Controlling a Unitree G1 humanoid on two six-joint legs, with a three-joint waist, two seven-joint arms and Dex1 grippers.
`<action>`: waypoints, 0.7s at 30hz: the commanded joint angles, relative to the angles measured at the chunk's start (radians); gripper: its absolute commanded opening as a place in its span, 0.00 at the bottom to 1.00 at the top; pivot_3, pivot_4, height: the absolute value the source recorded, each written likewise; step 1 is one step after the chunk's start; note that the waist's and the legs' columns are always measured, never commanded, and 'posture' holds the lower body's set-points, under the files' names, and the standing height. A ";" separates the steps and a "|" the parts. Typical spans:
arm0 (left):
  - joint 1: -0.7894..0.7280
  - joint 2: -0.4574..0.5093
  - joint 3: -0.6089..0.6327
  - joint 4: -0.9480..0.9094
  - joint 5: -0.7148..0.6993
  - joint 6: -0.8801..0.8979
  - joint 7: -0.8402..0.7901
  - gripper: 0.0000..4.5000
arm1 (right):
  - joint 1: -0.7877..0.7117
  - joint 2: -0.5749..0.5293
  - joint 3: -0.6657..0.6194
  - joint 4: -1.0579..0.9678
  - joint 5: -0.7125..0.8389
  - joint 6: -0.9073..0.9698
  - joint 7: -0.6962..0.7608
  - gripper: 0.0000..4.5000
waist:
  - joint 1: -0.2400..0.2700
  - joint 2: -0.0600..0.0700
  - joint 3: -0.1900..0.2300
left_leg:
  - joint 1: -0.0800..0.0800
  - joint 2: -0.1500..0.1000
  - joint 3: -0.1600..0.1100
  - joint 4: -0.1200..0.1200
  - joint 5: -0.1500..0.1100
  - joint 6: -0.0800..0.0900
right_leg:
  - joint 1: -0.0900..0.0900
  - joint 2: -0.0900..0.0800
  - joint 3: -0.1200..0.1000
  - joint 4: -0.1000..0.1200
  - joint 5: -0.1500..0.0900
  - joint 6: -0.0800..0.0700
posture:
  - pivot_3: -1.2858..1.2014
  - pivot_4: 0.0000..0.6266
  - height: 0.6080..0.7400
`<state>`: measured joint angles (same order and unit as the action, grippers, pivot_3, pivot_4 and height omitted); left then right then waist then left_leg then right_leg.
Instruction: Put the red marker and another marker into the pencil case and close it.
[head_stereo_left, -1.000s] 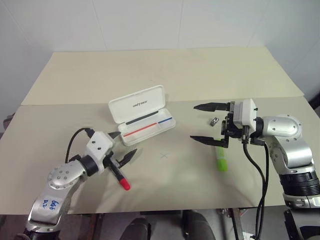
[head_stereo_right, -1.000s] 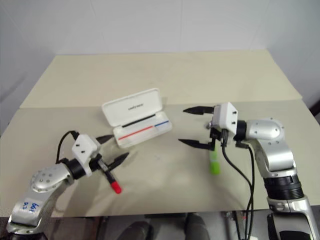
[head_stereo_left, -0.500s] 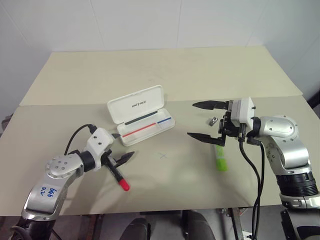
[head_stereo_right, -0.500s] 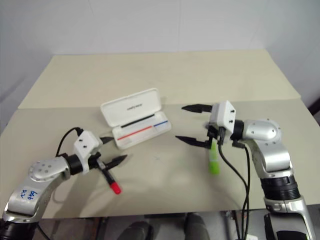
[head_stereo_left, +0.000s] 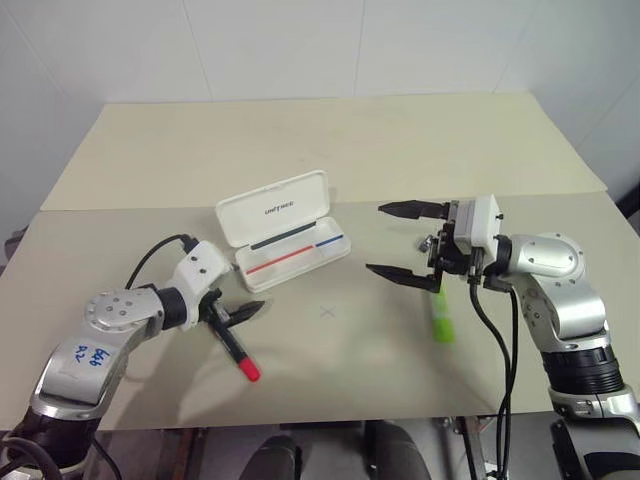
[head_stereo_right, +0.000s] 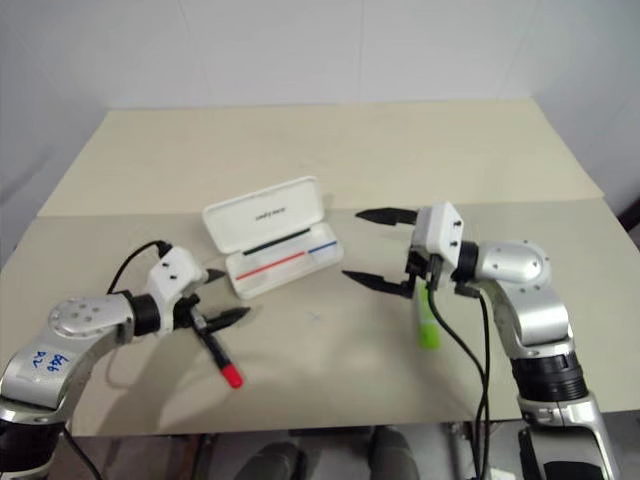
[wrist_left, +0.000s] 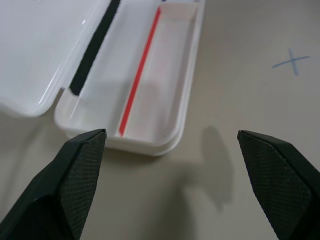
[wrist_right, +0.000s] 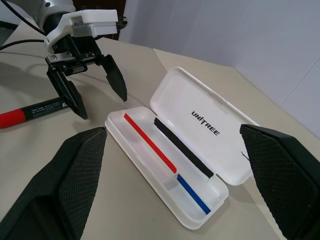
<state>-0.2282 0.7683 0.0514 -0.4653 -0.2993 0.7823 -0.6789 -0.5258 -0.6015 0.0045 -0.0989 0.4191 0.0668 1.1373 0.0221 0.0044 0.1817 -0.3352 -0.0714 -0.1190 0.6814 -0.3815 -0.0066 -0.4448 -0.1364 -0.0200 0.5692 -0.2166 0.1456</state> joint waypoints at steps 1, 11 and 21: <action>-0.054 0.033 -0.022 -0.052 -0.019 0.071 -0.011 0.99 | 0.003 0.006 -0.003 -0.044 0.012 -0.006 -0.008 1.00 | 0.000 0.000 0.000 | 0.000 0.000 0.000 0.000 0.000 0.000 | 0.000 0.000 0.000 0.000 0.000 0.000 | 0.52 0.24 1.00; -0.164 0.070 -0.090 -0.047 -0.010 0.235 0.003 0.99 | 0.000 0.015 -0.002 -0.048 0.010 -0.001 -0.013 1.00 | -0.002 0.000 0.000 | 0.000 0.000 0.000 0.000 0.000 0.000 | 0.000 0.001 0.000 0.000 0.000 0.000 | 0.52 0.24 1.00; -0.236 0.042 -0.165 0.067 -0.001 0.210 -0.013 0.99 | -0.011 0.022 0.006 -0.052 0.012 0.004 -0.024 1.00 | -0.001 -0.001 0.000 | 0.000 0.000 0.000 0.000 0.000 0.000 | 0.000 0.001 0.001 0.001 0.000 0.000 | 0.52 0.24 1.00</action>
<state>-0.4420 0.8075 -0.1138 -0.3994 -0.3079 1.0115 -0.6879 -0.5248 -0.5797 0.0192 -0.1142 0.4188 0.0723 1.1200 0.0211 0.0039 0.1820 -0.3352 -0.0714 -0.1188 0.6815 -0.3814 -0.0069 -0.4452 -0.1355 -0.0192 0.5697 -0.2166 0.1456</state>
